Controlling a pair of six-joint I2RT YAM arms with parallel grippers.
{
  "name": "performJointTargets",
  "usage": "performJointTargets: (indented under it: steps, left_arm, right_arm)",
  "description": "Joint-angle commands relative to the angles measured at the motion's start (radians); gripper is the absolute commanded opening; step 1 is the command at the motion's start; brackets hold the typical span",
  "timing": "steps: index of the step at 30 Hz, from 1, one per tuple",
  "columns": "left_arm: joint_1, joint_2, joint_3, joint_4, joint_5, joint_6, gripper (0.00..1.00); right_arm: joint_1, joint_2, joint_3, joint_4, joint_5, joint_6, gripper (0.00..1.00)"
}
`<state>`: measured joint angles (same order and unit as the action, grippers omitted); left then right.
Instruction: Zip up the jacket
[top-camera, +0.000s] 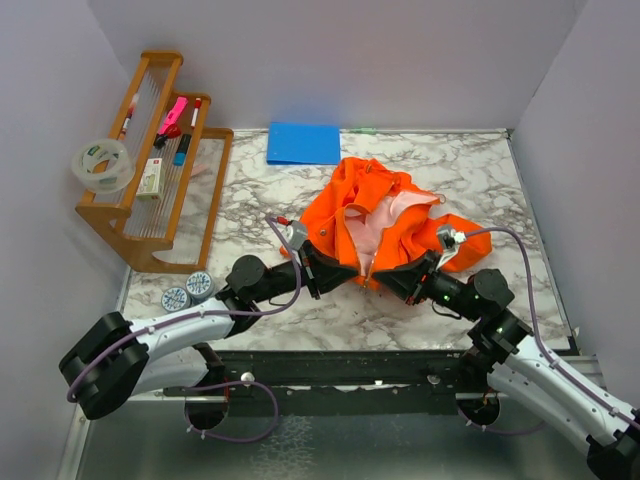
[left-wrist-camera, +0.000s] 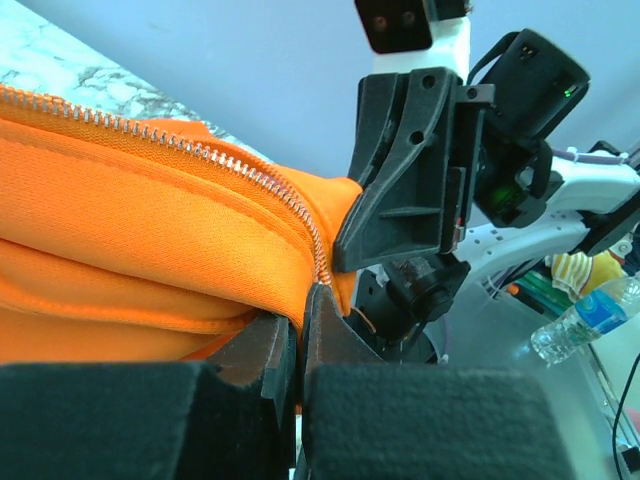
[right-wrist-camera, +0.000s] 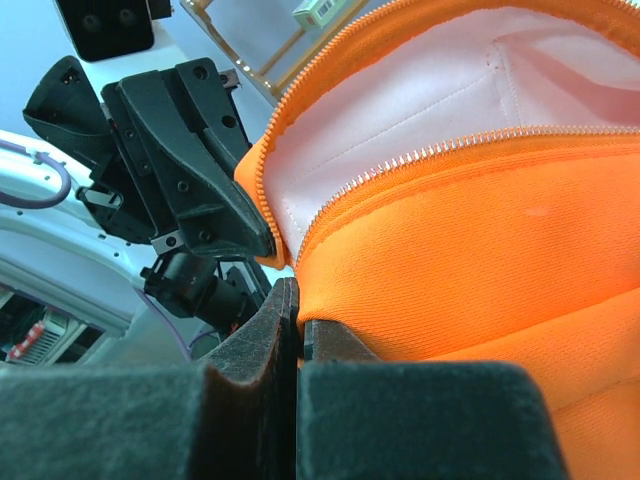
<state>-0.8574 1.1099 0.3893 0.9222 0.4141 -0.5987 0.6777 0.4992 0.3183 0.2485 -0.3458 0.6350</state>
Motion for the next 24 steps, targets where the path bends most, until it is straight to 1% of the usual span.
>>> performJointTargets:
  steps: [1,11,18,24]
  left_arm:
    - [0.001,0.011,-0.004,0.147,0.056,-0.045,0.0]
    - [0.001,0.051,-0.016,0.268,0.072,-0.107,0.0]
    - [0.001,0.06,-0.026,0.327,0.103,-0.123,0.0]
    - [0.001,0.074,-0.023,0.338,0.116,-0.129,0.0]
  right_arm:
    - [-0.001,-0.002,-0.018,0.11,-0.018,0.034,0.0]
    - [-0.001,0.015,-0.044,0.22,-0.071,0.064,0.0]
    - [-0.001,-0.011,-0.053,0.217,-0.052,0.063,0.0]
    - [-0.001,-0.006,-0.05,0.235,-0.066,0.063,0.01]
